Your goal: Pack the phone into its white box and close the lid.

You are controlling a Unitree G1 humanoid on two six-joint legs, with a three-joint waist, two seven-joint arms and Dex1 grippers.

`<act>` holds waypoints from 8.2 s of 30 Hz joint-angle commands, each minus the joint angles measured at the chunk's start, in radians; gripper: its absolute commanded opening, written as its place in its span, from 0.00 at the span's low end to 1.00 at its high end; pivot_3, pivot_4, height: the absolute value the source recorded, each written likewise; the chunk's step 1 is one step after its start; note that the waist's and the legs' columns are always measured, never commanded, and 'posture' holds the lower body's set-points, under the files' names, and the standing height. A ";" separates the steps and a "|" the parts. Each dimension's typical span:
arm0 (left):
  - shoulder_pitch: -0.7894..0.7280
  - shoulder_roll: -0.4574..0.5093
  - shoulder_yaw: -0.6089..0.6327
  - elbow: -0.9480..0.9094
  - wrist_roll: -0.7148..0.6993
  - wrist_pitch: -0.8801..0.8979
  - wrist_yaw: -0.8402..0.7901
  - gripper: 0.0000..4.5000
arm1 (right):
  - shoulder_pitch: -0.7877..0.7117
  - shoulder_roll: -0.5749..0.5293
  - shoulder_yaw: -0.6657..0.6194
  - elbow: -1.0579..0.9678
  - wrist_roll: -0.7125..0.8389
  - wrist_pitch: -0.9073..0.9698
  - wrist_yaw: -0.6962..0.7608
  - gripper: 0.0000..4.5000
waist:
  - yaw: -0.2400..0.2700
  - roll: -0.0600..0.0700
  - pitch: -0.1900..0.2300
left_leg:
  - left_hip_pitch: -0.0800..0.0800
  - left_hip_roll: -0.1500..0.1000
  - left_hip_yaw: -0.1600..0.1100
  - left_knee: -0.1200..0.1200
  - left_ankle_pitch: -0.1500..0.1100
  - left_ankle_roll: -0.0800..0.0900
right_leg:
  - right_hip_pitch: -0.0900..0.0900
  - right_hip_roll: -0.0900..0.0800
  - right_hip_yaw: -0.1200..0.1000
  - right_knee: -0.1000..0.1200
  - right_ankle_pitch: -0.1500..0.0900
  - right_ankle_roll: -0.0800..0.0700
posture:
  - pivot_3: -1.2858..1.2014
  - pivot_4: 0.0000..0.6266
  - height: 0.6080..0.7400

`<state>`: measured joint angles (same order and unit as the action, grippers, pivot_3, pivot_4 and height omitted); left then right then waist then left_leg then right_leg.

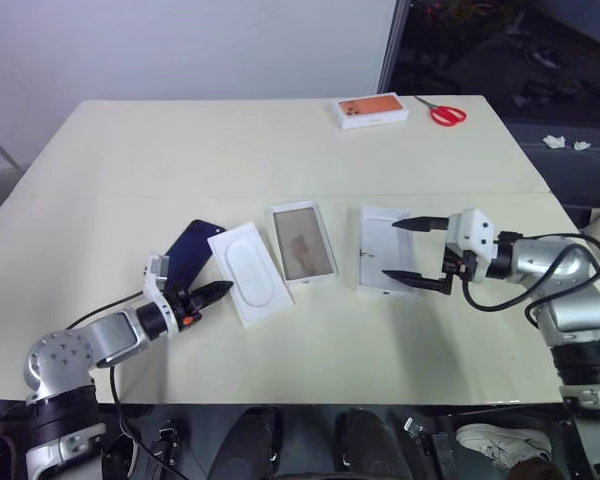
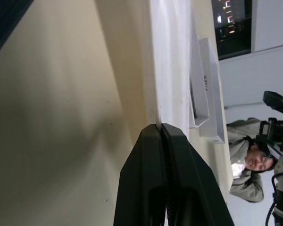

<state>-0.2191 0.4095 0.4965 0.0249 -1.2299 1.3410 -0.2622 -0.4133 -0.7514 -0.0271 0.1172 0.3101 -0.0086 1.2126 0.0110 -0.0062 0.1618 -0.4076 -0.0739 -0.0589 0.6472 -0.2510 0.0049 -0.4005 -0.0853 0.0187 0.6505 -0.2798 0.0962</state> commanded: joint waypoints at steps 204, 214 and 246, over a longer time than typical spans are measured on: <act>-0.095 0.156 -0.240 -0.129 0.575 -0.720 -0.463 1.00 | -0.415 0.332 0.530 0.292 -0.639 -0.073 -0.323 0.00 | -0.028 -0.006 0.004 | -0.003 0.001 -0.001 -0.004 0.005 -0.008 | -0.007 0.003 0.000 0.001 0.000 0.000 | 0.52 0.24 1.00; -0.091 0.153 -0.233 -0.132 0.575 -0.721 -0.454 1.00 | -0.361 0.370 0.506 0.172 -0.568 0.012 -0.215 0.00 | -0.026 -0.006 0.004 | -0.003 0.001 -0.001 -0.003 0.005 -0.008 | -0.006 0.003 0.000 0.001 0.000 0.000 | 0.52 0.24 1.00; -0.087 0.140 -0.234 -0.139 0.576 -0.711 -0.455 1.00 | -0.453 0.356 0.560 0.377 -0.755 -0.116 -0.359 0.00 | -0.026 -0.006 0.004 | -0.003 0.001 -0.001 -0.004 0.006 -0.009 | -0.007 0.003 0.000 0.001 0.000 0.000 | 0.52 0.24 1.00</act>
<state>-0.3060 0.5427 0.2466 -0.0815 -0.6447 0.6422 -0.7158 -0.8730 -0.3981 0.5186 0.4872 -0.4321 -0.1166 0.8464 -0.0151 -0.0124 0.1659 -0.4106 -0.0728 -0.0601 0.6439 -0.2454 -0.0045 -0.4071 -0.0822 0.0182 0.6519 -0.2796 0.0960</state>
